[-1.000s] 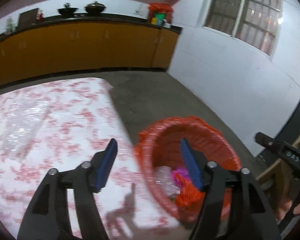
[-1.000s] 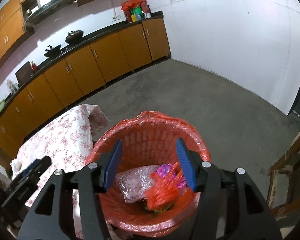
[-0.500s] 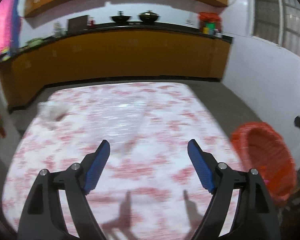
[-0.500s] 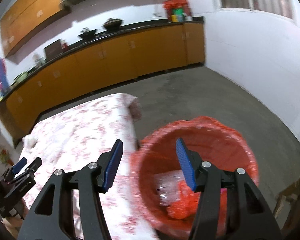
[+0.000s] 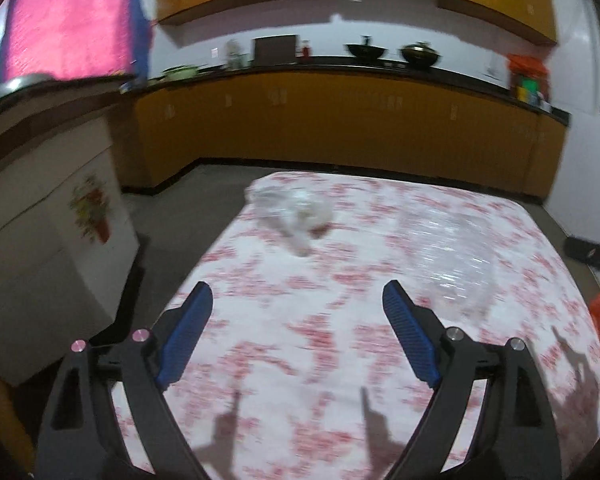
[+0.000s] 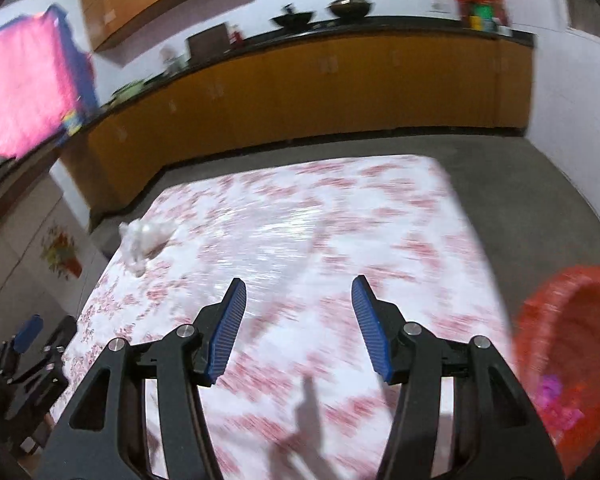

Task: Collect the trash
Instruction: 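Grasp the bubble wrap with the right tool while the left tool grasps the white plastic bag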

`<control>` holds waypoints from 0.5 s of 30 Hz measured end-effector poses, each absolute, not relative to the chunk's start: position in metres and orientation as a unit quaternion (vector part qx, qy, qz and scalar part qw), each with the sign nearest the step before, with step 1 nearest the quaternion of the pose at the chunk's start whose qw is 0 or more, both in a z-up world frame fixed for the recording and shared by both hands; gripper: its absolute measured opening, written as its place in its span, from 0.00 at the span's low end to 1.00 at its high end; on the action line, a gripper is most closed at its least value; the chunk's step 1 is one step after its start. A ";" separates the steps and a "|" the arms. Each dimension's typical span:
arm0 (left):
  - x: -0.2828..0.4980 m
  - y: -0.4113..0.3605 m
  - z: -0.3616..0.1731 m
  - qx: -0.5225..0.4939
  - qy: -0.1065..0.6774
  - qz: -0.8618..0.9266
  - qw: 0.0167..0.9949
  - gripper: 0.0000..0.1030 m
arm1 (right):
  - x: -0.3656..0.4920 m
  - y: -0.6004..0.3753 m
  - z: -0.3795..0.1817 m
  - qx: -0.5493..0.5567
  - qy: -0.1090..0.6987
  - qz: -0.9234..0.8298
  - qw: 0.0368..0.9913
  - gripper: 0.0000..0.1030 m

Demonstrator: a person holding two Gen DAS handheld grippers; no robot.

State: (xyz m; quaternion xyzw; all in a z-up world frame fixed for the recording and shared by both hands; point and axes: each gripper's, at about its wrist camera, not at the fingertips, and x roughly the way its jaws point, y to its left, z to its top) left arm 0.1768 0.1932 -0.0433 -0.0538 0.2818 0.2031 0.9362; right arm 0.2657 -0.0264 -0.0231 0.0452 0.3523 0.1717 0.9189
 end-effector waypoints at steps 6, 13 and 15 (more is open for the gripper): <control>0.172 0.232 -0.049 -0.092 0.284 0.240 0.924 0.83 | 0.306 0.032 -0.055 0.025 0.388 0.179 0.904 0.54; 0.173 0.254 -0.057 -0.114 0.294 0.250 0.915 0.83 | 0.326 0.055 -0.080 -0.003 0.414 0.162 0.896 0.54; 0.175 0.256 -0.058 -0.120 0.295 0.248 0.915 0.83 | 0.327 0.059 -0.086 -0.021 0.415 0.160 0.896 0.53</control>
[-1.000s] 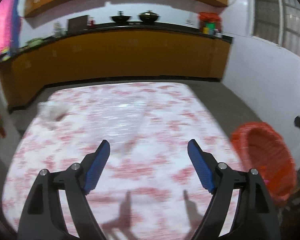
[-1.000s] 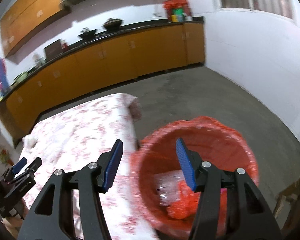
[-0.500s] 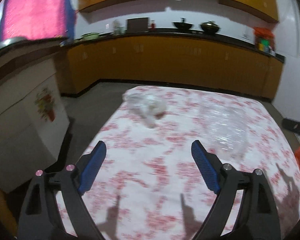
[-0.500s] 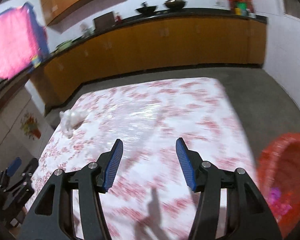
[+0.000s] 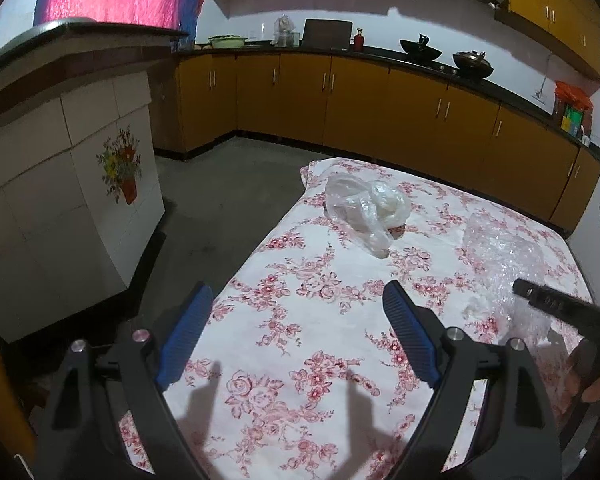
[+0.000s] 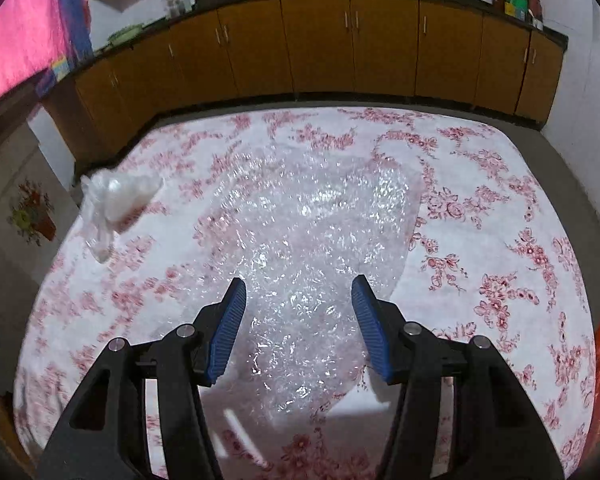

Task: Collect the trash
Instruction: 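Grasp the bubble wrap with the right tool while the left tool grasps the white plastic bag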

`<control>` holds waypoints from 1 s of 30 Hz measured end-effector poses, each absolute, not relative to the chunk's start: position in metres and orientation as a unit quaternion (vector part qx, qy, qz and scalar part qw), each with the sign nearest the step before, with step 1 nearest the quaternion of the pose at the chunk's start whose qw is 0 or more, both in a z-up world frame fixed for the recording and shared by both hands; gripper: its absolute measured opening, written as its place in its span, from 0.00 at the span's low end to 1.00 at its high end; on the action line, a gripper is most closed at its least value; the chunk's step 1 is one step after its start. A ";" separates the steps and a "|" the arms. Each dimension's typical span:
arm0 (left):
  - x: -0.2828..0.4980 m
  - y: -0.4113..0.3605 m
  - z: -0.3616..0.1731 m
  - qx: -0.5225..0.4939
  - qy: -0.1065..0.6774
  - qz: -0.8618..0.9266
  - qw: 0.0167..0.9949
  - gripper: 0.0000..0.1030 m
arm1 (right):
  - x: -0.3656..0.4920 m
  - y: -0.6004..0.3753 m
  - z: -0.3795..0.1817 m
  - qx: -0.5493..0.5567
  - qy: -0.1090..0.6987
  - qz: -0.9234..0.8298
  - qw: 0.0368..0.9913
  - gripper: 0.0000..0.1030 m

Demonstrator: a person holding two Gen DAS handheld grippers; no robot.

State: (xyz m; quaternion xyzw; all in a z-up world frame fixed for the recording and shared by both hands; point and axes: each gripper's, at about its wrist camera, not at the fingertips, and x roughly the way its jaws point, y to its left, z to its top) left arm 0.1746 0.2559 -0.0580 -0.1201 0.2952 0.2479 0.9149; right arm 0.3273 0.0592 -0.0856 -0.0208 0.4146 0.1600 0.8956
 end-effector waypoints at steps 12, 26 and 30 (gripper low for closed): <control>0.216 0.247 -0.058 -0.115 0.314 0.207 0.920 0.83 | 0.317 0.023 -0.081 -0.026 0.397 0.140 0.907 0.13; 0.361 0.273 -0.071 -0.107 0.350 0.225 0.903 0.83 | 0.280 -0.055 -0.053 0.028 0.374 0.112 0.920 0.12; 0.387 0.277 -0.081 -0.098 0.369 0.228 0.896 0.84 | 0.281 -0.054 -0.055 0.025 0.376 0.115 0.919 0.12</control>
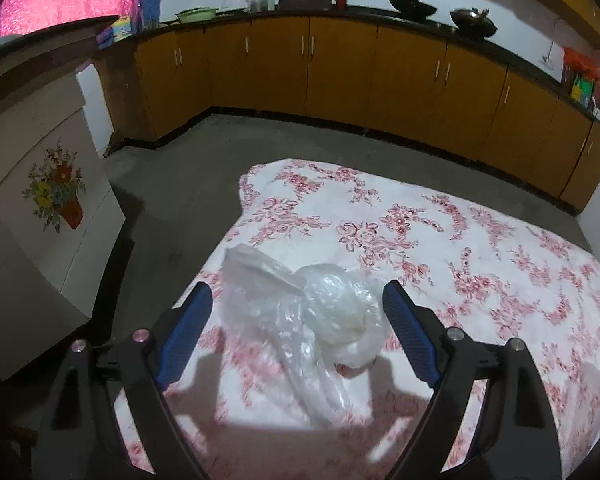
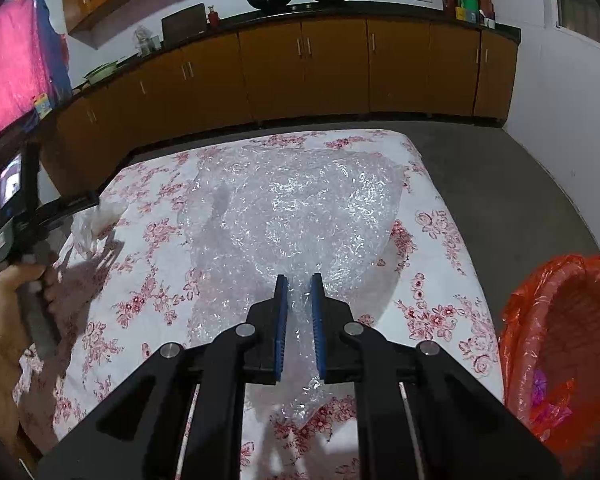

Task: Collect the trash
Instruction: 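Grasp the bubble wrap with the right tool while the left tool grasps the white plastic bag, then carry both items over the basket and open both tools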

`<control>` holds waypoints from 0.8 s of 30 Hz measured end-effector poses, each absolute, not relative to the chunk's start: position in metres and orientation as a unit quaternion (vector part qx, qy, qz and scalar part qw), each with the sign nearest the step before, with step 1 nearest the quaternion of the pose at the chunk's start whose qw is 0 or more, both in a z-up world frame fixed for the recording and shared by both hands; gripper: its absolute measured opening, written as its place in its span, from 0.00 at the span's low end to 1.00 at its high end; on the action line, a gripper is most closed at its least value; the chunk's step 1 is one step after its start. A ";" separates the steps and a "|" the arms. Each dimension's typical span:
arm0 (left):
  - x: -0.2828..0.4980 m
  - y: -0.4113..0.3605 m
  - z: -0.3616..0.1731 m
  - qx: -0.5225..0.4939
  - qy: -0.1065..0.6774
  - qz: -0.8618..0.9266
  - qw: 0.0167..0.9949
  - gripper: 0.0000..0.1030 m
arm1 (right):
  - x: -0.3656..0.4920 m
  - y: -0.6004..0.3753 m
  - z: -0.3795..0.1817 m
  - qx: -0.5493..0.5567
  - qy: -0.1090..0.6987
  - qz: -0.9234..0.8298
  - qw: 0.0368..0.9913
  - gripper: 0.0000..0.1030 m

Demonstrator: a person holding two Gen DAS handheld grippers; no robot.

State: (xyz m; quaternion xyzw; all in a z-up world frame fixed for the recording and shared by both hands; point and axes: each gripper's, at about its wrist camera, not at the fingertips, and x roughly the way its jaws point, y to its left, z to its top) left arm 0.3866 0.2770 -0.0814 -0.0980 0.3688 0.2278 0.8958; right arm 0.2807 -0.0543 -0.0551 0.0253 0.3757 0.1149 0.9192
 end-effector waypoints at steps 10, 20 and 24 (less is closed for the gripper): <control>0.402 0.264 -0.100 -0.075 0.404 0.176 0.894 0.41 | 0.280 -0.061 -0.059 0.052 0.386 0.114 0.914 0.12; 0.368 0.233 -0.078 -0.064 0.380 0.138 0.912 0.25 | 0.262 -0.077 -0.040 0.065 0.364 0.108 0.923 0.12; 0.343 0.210 -0.062 -0.059 0.365 0.109 0.923 0.25 | 0.249 -0.086 -0.029 0.075 0.350 0.102 0.928 0.12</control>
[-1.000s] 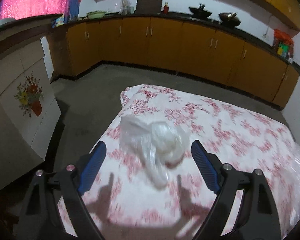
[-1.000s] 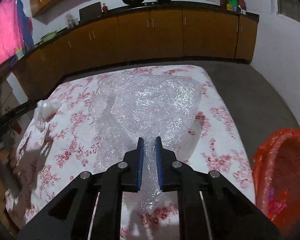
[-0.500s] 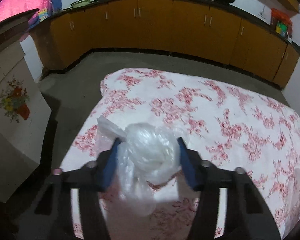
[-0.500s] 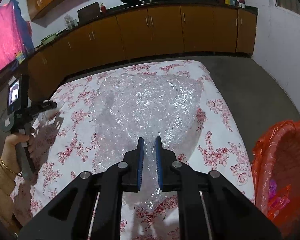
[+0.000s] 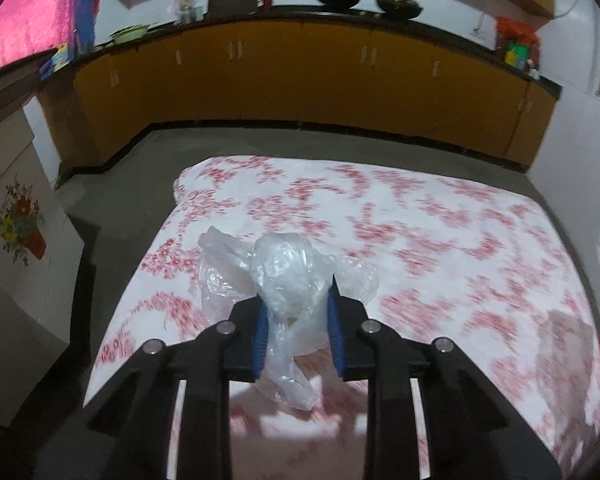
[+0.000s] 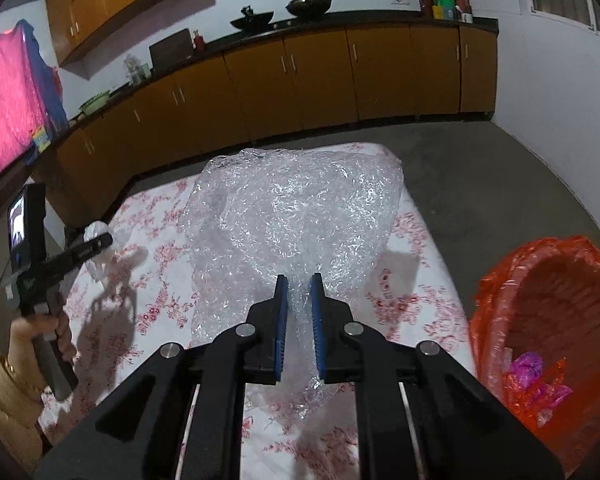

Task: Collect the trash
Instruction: 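Carry both items over the basket and open both tools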

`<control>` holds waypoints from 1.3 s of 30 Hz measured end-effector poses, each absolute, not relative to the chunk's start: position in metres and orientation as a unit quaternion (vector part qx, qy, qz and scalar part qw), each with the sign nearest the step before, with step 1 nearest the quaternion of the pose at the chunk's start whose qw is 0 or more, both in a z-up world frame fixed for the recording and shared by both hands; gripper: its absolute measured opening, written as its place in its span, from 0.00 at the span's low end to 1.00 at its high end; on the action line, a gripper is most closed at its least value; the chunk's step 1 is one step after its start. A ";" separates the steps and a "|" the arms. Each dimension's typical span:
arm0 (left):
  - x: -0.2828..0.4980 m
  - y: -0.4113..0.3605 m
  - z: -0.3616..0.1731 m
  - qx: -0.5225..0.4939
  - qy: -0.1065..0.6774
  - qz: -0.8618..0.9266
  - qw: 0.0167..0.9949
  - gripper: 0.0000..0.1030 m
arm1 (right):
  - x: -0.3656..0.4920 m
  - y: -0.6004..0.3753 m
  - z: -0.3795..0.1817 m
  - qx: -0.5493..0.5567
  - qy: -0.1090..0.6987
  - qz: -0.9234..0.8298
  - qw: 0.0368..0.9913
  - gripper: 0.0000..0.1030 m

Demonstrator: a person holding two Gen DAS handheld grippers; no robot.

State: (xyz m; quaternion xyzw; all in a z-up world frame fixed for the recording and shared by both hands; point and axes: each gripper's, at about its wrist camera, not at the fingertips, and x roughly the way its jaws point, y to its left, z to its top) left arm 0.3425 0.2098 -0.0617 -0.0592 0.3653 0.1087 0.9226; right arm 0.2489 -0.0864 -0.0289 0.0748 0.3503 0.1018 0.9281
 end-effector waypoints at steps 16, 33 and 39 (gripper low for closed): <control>0.251 0.116 -0.004 -0.039 0.327 0.020 0.944 0.25 | 0.197 -0.142 0.007 0.108 0.302 0.072 0.944 0.12; 0.218 0.028 0.022 -0.007 0.316 -0.075 0.946 0.25 | 0.164 -0.198 0.014 0.153 0.277 0.024 0.949 0.12; 0.212 0.001 0.026 0.002 0.313 -0.108 0.944 0.25 | 0.155 -0.212 0.011 0.159 0.274 0.008 0.948 0.12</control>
